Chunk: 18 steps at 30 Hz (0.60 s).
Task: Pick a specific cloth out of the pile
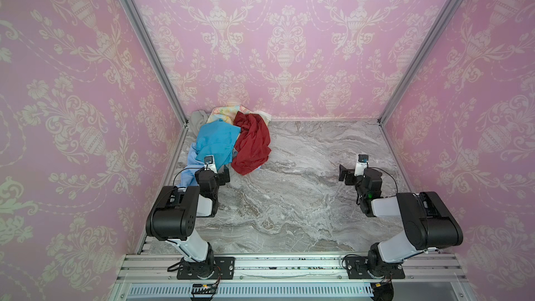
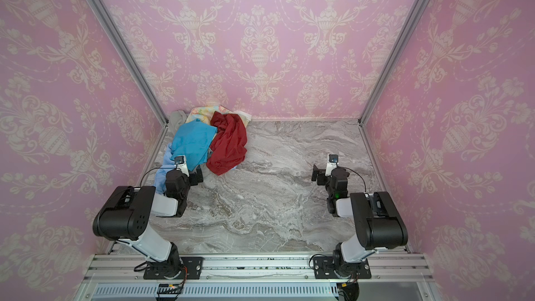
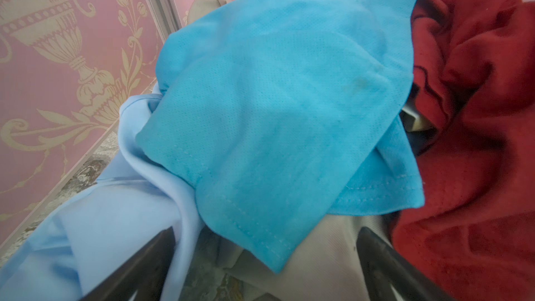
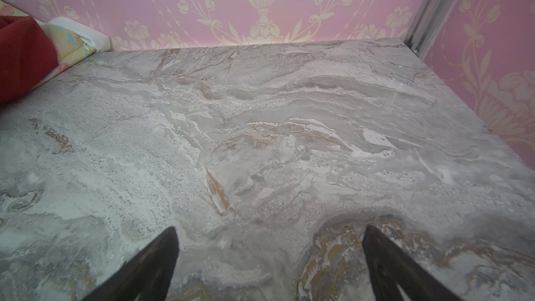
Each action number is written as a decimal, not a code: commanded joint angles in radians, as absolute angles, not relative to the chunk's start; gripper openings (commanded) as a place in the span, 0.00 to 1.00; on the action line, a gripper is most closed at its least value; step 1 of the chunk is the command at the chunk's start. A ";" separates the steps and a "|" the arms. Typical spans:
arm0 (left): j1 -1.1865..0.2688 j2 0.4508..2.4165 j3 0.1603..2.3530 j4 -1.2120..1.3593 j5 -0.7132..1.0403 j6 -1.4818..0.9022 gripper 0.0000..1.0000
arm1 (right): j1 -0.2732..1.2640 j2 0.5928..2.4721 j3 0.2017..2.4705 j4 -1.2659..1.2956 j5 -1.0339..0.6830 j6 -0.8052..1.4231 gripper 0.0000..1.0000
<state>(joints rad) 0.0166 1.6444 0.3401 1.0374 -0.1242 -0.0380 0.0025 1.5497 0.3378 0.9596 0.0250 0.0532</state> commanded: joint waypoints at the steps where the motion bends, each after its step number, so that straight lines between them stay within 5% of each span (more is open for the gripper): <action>1: 0.018 1.637 0.357 1.017 -0.100 -0.015 0.99 | 0.010 1.547 0.355 0.965 0.035 0.057 1.00; 18: 0.023 1.637 0.365 0.999 -0.101 -0.025 0.99 | 0.010 1.546 0.357 0.963 0.037 0.055 1.00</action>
